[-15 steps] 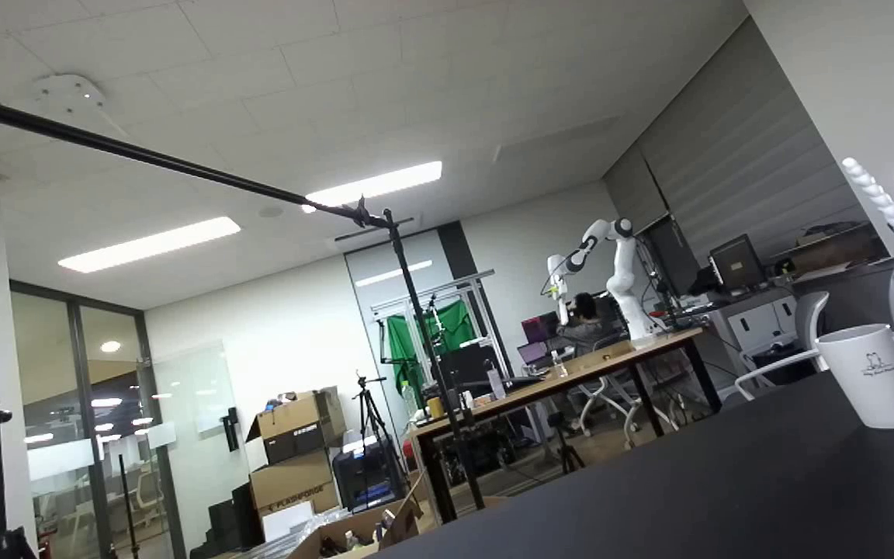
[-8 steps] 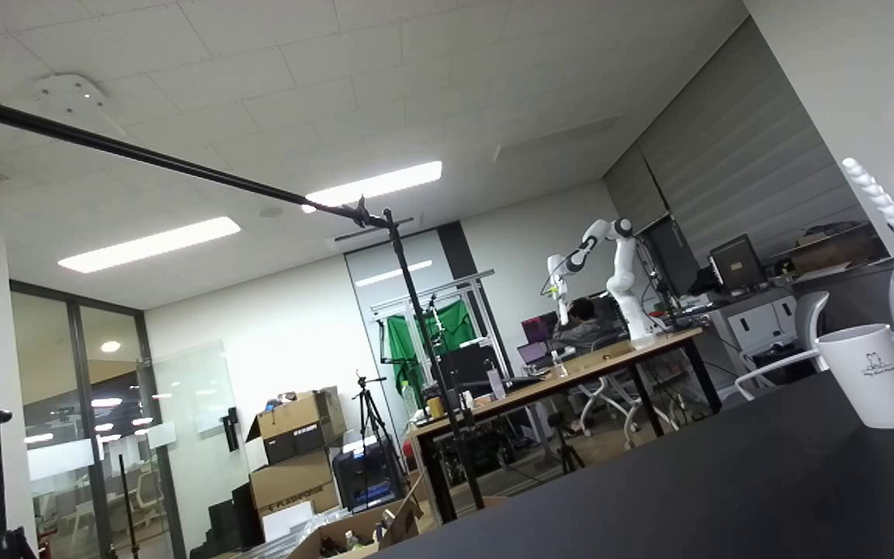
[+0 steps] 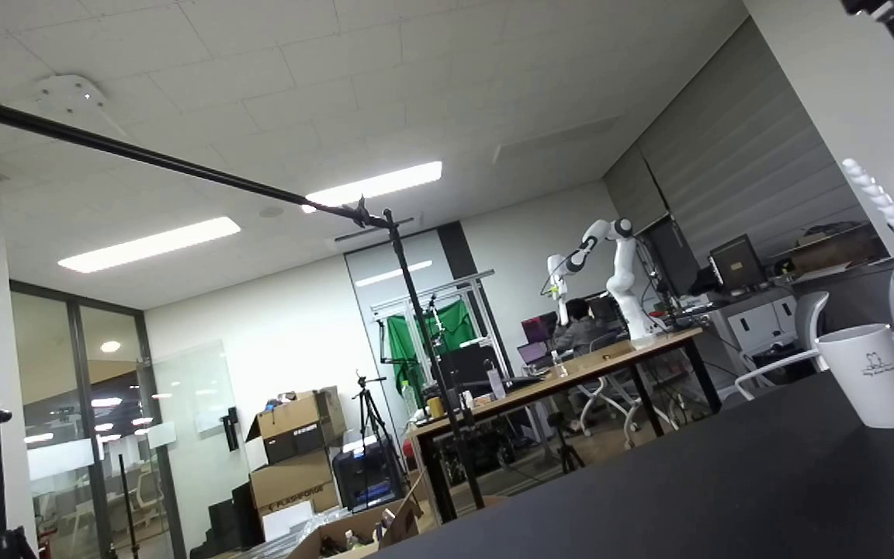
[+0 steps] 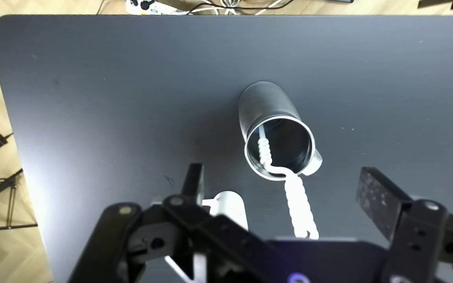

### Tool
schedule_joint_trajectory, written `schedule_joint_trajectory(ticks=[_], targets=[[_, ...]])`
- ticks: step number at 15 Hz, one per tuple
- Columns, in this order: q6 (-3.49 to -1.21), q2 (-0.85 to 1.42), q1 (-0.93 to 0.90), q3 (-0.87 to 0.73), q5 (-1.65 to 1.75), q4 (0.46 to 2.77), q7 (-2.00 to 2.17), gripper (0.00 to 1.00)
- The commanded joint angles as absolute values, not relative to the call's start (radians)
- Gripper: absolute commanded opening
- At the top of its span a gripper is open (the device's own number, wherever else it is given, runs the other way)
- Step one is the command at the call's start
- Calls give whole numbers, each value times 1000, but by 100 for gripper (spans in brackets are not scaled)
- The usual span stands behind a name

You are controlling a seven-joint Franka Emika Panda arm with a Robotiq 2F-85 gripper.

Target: Move the brush inside the silver flask up and down

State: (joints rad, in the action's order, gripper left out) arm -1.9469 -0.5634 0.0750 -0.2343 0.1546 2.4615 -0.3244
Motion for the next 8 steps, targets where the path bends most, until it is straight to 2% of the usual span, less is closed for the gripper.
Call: schedule_joint_trajectory(ticks=[1, 8], targets=[[-2012, -393, 101, -136, 155, 2396, -96, 100], [-1957, -154, 106, -45, 140, 2254, 267, 100]])
